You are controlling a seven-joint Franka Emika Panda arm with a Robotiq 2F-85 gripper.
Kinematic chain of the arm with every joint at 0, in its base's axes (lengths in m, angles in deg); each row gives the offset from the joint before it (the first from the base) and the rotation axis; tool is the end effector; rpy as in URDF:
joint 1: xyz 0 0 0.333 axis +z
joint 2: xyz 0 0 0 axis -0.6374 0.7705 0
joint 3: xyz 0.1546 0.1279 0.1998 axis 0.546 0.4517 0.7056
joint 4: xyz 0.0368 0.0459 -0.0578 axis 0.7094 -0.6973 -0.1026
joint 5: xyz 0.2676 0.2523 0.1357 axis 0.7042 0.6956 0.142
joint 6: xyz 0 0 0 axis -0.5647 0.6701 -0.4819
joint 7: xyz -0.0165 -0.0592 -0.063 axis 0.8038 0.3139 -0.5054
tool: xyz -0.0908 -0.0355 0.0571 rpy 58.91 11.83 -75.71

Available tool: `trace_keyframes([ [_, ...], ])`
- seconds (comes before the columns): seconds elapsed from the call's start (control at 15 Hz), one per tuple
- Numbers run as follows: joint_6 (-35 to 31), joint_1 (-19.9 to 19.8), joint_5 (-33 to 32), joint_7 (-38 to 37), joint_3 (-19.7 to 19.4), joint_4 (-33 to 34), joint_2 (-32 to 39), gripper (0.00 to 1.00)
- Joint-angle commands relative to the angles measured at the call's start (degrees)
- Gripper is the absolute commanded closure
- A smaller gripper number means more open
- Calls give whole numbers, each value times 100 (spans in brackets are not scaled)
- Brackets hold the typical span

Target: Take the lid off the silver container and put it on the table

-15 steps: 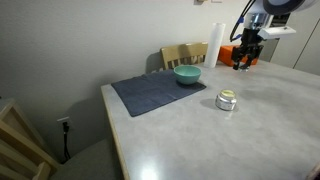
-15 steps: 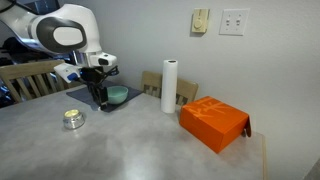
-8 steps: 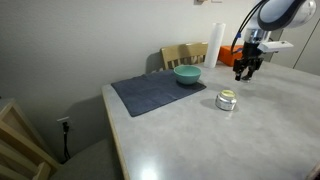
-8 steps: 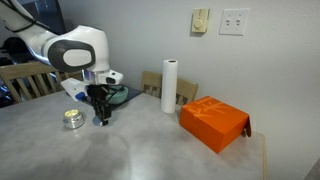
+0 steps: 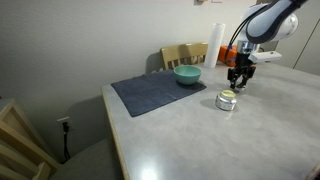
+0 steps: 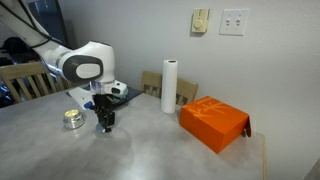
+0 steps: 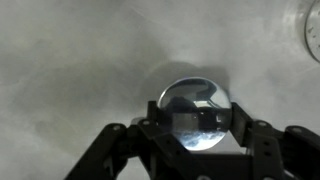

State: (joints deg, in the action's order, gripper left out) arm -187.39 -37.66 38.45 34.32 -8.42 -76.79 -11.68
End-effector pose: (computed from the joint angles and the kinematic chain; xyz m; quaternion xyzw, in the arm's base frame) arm 0.5807 0.0185 0.1271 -0.9961 0.0775 0.0393 0.0131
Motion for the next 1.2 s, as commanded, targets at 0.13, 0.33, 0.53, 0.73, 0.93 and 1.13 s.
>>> trace_keyframes([
  [0.13,576,-124,128,247,137,577,388,56],
  [0.33,902,-142,133,298,149,854,613,56],
  [0.53,1177,-117,119,272,131,1069,735,56],
  [0.73,1335,-117,112,272,121,1218,814,56],
  [0.93,1411,-76,72,229,99,1271,856,26],
  [1.13,1410,-65,68,233,107,1298,887,0],
])
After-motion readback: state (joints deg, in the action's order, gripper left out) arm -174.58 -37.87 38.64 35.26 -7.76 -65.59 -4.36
